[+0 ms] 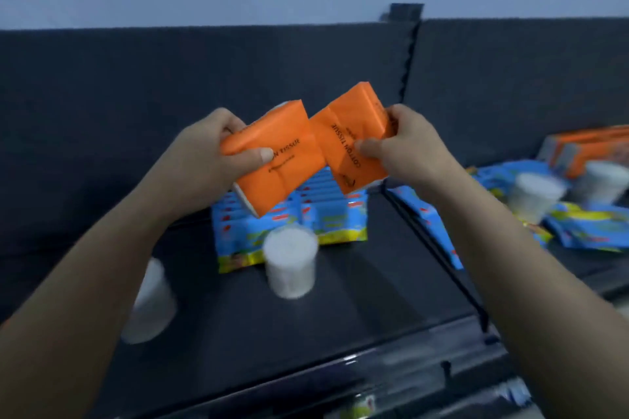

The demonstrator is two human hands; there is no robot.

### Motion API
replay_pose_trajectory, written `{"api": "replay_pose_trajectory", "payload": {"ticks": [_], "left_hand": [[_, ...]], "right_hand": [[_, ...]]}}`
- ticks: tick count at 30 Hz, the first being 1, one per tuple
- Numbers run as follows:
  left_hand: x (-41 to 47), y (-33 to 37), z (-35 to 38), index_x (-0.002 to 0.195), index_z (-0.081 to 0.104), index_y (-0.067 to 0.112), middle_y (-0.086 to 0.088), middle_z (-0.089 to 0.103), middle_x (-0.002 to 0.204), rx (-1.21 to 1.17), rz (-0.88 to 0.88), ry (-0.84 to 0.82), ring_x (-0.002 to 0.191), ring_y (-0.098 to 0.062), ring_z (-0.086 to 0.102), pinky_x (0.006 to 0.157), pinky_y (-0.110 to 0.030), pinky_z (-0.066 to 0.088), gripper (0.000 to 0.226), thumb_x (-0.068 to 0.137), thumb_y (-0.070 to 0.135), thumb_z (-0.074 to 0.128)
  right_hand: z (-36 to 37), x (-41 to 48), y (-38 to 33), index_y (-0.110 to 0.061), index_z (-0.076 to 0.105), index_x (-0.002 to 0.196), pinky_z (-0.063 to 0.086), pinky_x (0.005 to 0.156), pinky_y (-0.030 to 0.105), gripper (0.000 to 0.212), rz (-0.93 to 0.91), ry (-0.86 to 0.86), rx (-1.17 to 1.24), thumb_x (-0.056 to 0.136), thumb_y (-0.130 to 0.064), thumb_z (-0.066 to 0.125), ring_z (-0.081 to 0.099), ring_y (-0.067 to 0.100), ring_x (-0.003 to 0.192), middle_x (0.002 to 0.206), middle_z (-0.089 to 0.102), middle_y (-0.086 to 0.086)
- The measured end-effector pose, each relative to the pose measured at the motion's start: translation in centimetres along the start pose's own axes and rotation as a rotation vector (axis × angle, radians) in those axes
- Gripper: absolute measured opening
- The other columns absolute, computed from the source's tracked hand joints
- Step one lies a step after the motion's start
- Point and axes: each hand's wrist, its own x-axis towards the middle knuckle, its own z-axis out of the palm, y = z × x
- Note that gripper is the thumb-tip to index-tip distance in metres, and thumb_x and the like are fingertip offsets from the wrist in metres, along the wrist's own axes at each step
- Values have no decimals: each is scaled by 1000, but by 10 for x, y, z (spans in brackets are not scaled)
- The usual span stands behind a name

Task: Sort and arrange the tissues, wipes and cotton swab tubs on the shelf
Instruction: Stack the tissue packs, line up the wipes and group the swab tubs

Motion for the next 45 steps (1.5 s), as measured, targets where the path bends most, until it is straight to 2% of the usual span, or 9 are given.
{"api": "replay_pose_trajectory", "payload": {"ticks": [3, 7, 14, 17, 20, 22, 27, 34, 45], "left_hand": [[8, 56, 67, 97, 55, 17, 5, 58, 82, -70, 64, -102, 69, -5, 53, 58, -22, 39, 31, 78, 37, 70], [14, 118, 143, 98, 55, 20, 0, 65, 96, -176, 102, -244, 86, -18, 62, 75, -37, 48, 32, 78, 41, 69], [32, 204, 248, 96, 53, 21, 1, 64, 96, -220, 231, -407, 84, -15, 61, 67, -30, 46, 30, 78, 40, 69], [43, 235, 290, 96, 53, 20, 0, 63, 95, -229, 284, -448, 79, -13, 59, 58, -27, 42, 31, 78, 39, 70], [58, 261, 330, 96, 53, 18, -1, 64, 98, -242, 308, -468, 84, -17, 61, 68, -32, 47, 32, 77, 38, 71], [71, 274, 353, 97, 54, 17, -2, 64, 99, -258, 304, -455, 88, -19, 61, 76, -37, 50, 33, 77, 36, 71], [117, 295, 398, 96, 52, 17, -1, 61, 99, -263, 254, -366, 86, -19, 57, 66, -29, 42, 31, 77, 33, 71], [163, 320, 448, 100, 49, 16, -1, 60, 99, -288, 161, -328, 76, -13, 56, 58, -24, 41, 27, 79, 25, 64], [189, 345, 497, 104, 48, 16, 5, 55, 92, -220, -8, -161, 74, -3, 50, 61, -18, 37, 26, 85, 26, 61]], "right_hand": [[-72, -6, 57, -11, 54, 100, 44, 59, 30, 27, 63, 97, -19, 80, -20, 69, 54, 17, 73, 82, 55, 0], [-153, -22, 118, -13, 53, 98, 38, 67, 29, 26, 177, 225, -74, 80, -22, 70, 51, 18, 76, 78, 52, -2], [-256, -54, 192, -11, 55, 119, 45, 76, 31, 43, 365, 432, -153, 78, -10, 68, 56, 23, 90, 98, 56, 3], [-292, -58, 221, -11, 56, 116, 47, 77, 34, 41, 416, 504, -163, 77, -8, 68, 55, 23, 86, 88, 56, 2], [-326, -49, 249, -13, 56, 106, 51, 81, 42, 34, 433, 584, -176, 75, -5, 68, 58, 28, 88, 88, 57, 5], [-345, -35, 266, -16, 54, 102, 46, 73, 35, 31, 426, 605, -185, 76, -3, 67, 55, 24, 83, 78, 54, -1], [-377, 26, 299, -14, 52, 103, 46, 75, 38, 30, 428, 554, -265, 76, -7, 64, 54, 26, 84, 80, 53, 2], [-415, 92, 332, -10, 51, 120, 36, 71, 28, 43, 376, 452, -350, 79, -9, 63, 50, 22, 87, 96, 52, 4], [-437, 199, 392, -9, 61, 103, 41, 69, 29, 29, 156, 124, -417, 75, -12, 70, 56, 24, 82, 87, 59, 3]]}}
